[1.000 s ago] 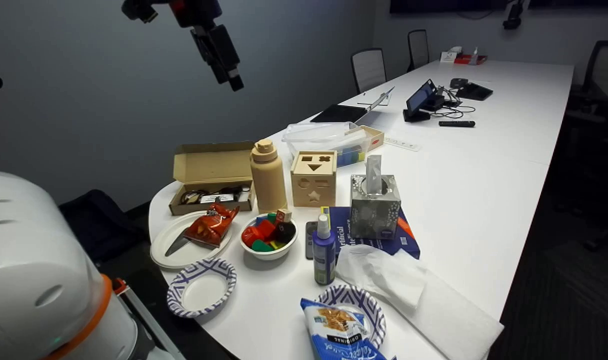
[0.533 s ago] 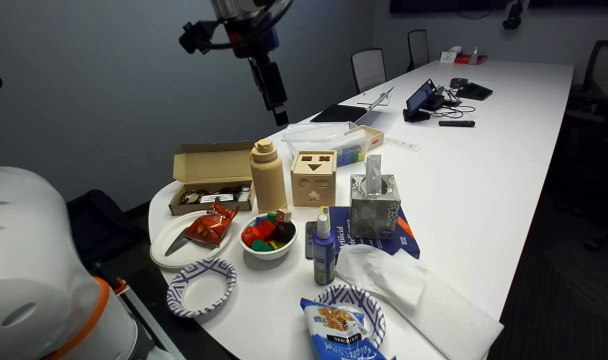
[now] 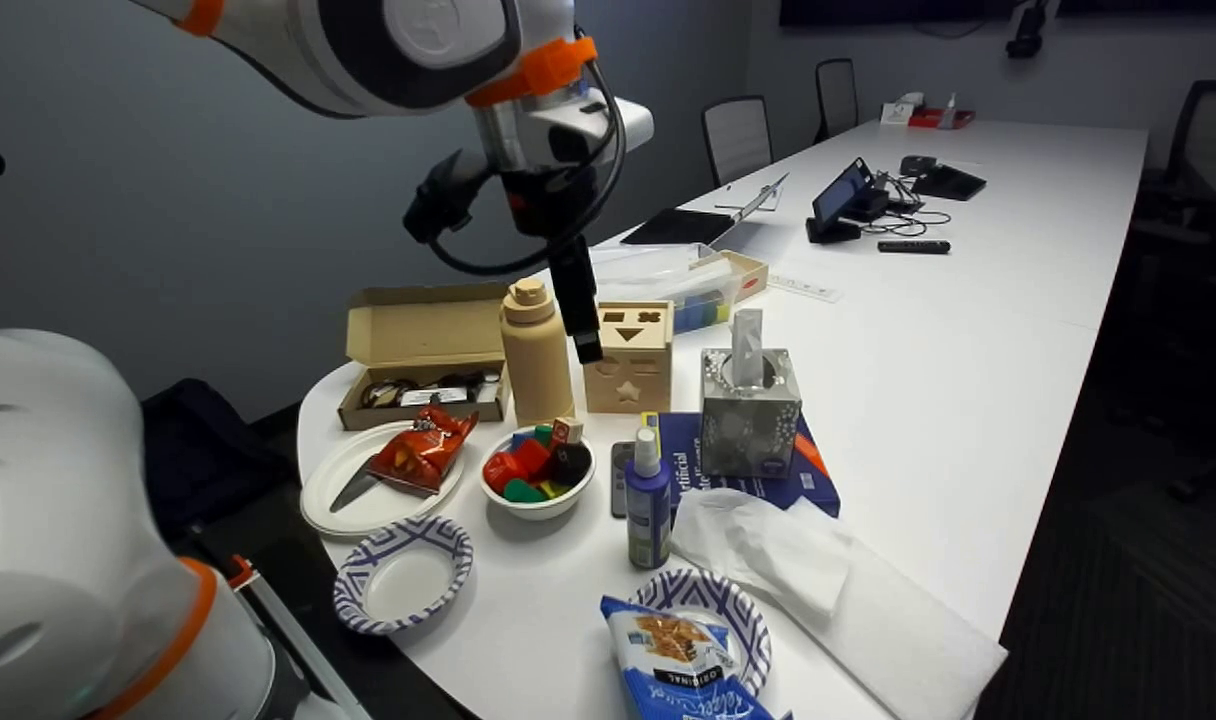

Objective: Move the blue bottle to the left

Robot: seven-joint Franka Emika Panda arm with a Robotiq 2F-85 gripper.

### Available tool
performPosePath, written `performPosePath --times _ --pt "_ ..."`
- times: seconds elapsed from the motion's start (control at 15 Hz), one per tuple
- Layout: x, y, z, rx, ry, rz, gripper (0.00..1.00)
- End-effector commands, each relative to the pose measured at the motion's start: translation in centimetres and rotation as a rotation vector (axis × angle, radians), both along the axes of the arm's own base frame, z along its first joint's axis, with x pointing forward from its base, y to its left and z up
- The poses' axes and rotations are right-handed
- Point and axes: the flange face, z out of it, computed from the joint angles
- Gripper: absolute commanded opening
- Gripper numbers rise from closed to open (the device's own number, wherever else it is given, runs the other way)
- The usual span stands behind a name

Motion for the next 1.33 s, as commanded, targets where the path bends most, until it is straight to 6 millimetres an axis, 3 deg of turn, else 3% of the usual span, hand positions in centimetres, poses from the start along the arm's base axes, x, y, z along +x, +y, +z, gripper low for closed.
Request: performPosePath --times 0.0,0.67,1.27 --pt "0.7 -1.7 -2.1 0.010 -0.013 -0.068 1.00" --pt "2.3 -4.1 -7.7 0.040 0.011 -0.108 1.00" --pt "2.6 -5.3 -9.6 0.046 0.019 -0.149 1.00"
